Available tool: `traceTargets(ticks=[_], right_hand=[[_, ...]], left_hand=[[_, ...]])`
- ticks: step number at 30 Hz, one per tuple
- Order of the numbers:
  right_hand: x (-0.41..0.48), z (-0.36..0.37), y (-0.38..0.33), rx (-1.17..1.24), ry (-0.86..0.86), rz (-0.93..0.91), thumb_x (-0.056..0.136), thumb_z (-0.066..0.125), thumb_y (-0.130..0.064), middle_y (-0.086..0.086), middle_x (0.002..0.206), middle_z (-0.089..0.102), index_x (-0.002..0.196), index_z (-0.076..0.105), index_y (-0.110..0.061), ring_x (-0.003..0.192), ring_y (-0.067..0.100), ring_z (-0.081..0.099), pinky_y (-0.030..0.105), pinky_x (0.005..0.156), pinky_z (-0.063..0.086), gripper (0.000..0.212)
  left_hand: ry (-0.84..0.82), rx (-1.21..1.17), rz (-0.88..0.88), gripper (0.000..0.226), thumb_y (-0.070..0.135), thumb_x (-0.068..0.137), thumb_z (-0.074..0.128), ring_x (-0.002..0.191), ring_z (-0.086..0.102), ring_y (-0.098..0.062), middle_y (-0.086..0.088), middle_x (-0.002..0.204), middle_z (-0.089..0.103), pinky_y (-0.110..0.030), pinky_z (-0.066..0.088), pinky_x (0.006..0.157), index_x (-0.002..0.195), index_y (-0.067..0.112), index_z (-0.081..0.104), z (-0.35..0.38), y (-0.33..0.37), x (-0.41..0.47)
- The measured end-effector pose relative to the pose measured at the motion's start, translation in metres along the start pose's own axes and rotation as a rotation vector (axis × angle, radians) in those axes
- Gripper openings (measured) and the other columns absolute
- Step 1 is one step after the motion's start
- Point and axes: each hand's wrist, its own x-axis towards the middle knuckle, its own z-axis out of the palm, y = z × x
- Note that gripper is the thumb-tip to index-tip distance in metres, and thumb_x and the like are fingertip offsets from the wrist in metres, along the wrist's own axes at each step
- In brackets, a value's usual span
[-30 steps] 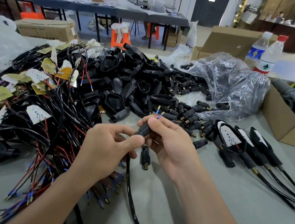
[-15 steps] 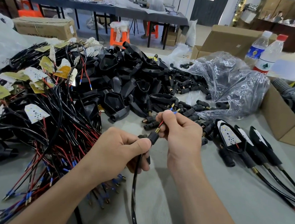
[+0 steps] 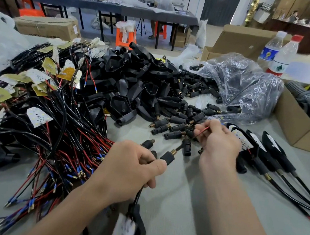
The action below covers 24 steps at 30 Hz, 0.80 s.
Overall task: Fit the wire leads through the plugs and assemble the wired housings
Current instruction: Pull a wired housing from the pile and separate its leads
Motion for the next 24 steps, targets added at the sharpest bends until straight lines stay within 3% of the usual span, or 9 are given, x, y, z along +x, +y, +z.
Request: traceTargets(ticks=[7,13,16,19,21,24], right_hand=[[0.018,-0.015,-0.014,0.265,0.121,-0.063,0.102,0.058,-0.005,-0.004,0.050,0.064,0.073,0.060,-0.005,0.049,0.009,0.065,0.020,0.056,0.056,0.029],[0.029,-0.022,-0.022,0.319,0.172,-0.063,0.103,0.058,-0.007,-0.004,0.050,0.064,0.075,0.059,-0.006,0.047,0.009,0.064,0.020,0.059,0.056,0.028],[0.026,-0.021,-0.025,0.342,0.153,-0.043,0.103,0.058,-0.009,-0.002,0.053,0.065,0.077,0.060,-0.006,0.051,0.011,0.065,0.023,0.061,0.057,0.026],[0.010,-0.014,-0.025,0.342,-0.056,0.168,0.105,0.055,-0.027,0.008,0.073,0.070,0.091,0.063,-0.005,0.068,0.019,0.068,0.031,0.065,0.060,0.027],[-0.007,-0.005,-0.019,0.100,-0.303,0.329,0.105,0.053,-0.036,0.013,0.087,0.071,0.102,0.065,-0.006,0.069,0.020,0.066,0.032,0.068,0.058,0.032],[-0.031,0.006,-0.005,-0.372,-0.716,0.303,0.100,0.058,-0.023,0.011,0.095,0.074,0.102,0.073,-0.011,0.067,0.017,0.059,0.027,0.064,0.045,0.019]], left_hand=[[-0.136,-0.345,-0.100,0.032,0.018,0.095,0.071,0.057,0.066,-0.019,-0.014,0.068,0.075,-0.025,0.056,0.061,0.066,0.007,0.076,-0.005,0.007,0.009],[-0.233,-0.334,-0.057,0.028,0.024,0.088,0.077,0.062,0.066,-0.020,-0.012,0.072,0.076,-0.029,0.056,0.067,0.067,0.006,0.079,-0.008,0.005,0.010],[-0.192,-0.351,-0.068,0.026,0.020,0.090,0.077,0.062,0.067,-0.020,-0.013,0.073,0.076,-0.027,0.056,0.065,0.067,0.007,0.079,-0.009,0.000,0.012],[-0.092,-0.396,-0.114,0.026,0.022,0.091,0.073,0.060,0.067,-0.020,-0.014,0.074,0.077,-0.022,0.054,0.065,0.069,0.011,0.080,-0.014,-0.006,0.011],[-0.043,-0.444,-0.127,0.026,0.023,0.092,0.071,0.059,0.067,-0.021,-0.015,0.074,0.076,-0.021,0.054,0.063,0.071,0.010,0.080,-0.016,-0.007,0.011],[0.036,-0.473,-0.106,0.028,0.019,0.093,0.071,0.055,0.063,-0.019,-0.016,0.072,0.075,-0.021,0.052,0.058,0.068,0.011,0.080,-0.012,-0.008,0.013]])
